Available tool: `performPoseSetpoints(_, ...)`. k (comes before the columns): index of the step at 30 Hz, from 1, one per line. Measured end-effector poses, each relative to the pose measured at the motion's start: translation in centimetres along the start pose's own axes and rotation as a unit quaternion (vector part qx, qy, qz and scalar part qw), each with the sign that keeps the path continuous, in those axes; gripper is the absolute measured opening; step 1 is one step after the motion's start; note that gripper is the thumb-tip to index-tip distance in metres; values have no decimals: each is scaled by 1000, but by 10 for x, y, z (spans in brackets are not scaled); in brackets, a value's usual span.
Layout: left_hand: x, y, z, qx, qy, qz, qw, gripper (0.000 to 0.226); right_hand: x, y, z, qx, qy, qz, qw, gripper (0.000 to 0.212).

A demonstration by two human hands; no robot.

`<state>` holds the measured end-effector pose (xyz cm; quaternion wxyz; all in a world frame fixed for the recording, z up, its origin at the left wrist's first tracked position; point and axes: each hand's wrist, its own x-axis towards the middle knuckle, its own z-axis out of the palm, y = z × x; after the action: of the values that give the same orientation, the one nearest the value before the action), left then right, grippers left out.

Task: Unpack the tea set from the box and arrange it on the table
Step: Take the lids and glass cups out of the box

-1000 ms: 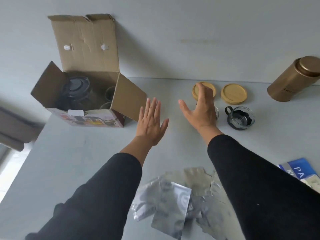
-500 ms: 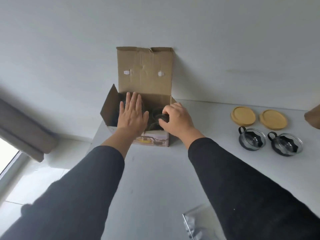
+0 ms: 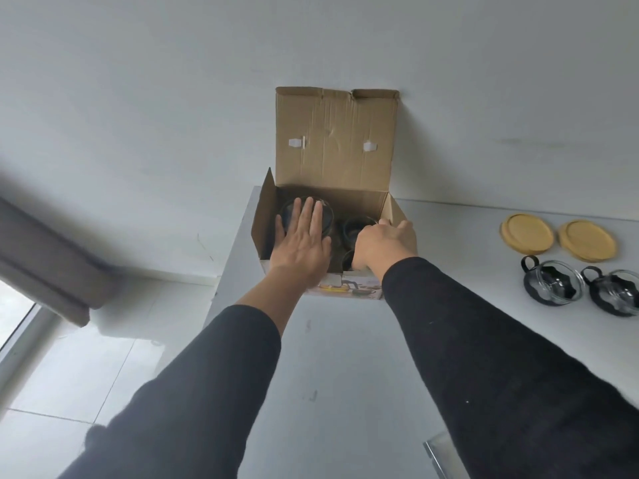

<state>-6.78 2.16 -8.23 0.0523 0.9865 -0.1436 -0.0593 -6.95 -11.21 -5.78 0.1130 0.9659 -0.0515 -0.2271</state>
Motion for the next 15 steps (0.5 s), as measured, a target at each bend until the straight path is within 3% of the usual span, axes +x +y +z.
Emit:
performPoseSetpoints(9, 2, 1, 4, 21, 8, -1, 1000, 59, 11, -19, 2, -47, -47, 36, 997, 44)
performPoseSetpoints(15, 2, 0, 3, 15, 5, 2, 1000, 59, 1, -13, -3, 20, 4, 26, 999, 46)
